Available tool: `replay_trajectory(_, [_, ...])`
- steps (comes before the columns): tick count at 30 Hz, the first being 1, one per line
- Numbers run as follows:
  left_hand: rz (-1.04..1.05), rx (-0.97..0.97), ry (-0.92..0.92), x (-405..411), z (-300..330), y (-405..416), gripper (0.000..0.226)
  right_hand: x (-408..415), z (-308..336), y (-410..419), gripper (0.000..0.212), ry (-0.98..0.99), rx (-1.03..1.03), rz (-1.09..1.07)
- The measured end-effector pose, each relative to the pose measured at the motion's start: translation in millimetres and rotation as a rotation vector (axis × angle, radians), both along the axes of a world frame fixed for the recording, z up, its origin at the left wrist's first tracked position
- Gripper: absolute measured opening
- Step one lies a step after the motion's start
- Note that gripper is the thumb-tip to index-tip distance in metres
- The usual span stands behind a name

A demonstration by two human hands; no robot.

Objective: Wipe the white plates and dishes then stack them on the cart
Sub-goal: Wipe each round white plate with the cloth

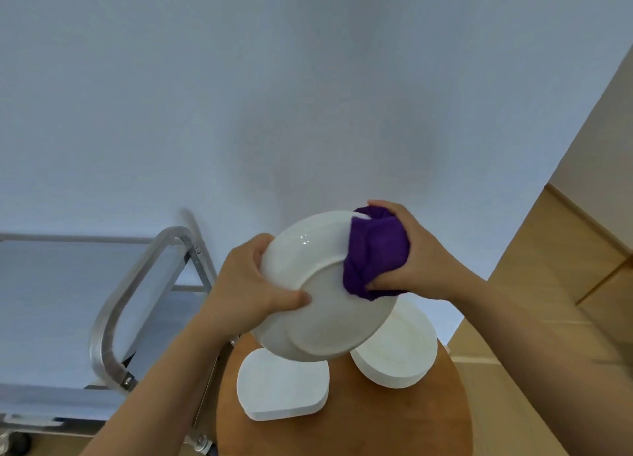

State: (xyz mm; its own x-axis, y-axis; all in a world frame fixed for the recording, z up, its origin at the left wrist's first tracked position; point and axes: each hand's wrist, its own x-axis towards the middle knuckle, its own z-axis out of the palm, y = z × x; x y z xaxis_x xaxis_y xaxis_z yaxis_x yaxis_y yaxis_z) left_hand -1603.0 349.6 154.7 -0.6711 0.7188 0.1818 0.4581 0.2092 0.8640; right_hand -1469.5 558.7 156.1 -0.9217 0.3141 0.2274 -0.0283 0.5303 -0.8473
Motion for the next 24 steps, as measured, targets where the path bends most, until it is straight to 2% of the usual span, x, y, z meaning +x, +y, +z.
replay_trajectory(5, [0.036,0.146,-0.191,0,2,0,0.065,5,-24,-7,0.087,0.176,-0.254,-0.171])
replay_trajectory(8, [0.110,0.303,-0.353,-5,-4,5,0.068,3,-39,-20,0.070,0.267,-0.448,-0.248])
replay_trajectory(11, [0.197,0.438,-0.479,-2,-14,19,0.069,-6,-51,-32,0.081,0.346,-0.674,-0.462])
replay_trajectory(14, [0.265,0.555,-0.625,12,-26,35,0.074,-13,-55,-45,0.074,0.450,-0.782,-0.547])
replay_trajectory(16, [0.273,0.617,-0.692,24,-33,38,0.075,-13,-56,-49,0.067,0.444,-0.793,-0.565])
replay_trajectory(18, [0.183,0.611,-0.699,24,-41,33,0.073,-6,-55,-39,0.062,0.388,-0.803,-0.540])
replay_trajectory(20, [-0.087,0.546,-0.793,12,-40,20,0.064,6,-50,-17,0.050,0.304,-0.806,-0.422])
replay_trajectory(22, [-0.355,0.451,-1.054,-3,-37,9,0.061,18,-39,0,0.052,0.153,-0.736,-0.285])
replay_trajectory(24, [-0.471,0.397,-1.298,-8,-39,8,0.066,18,-30,12,0.072,-0.035,-0.654,-0.239])
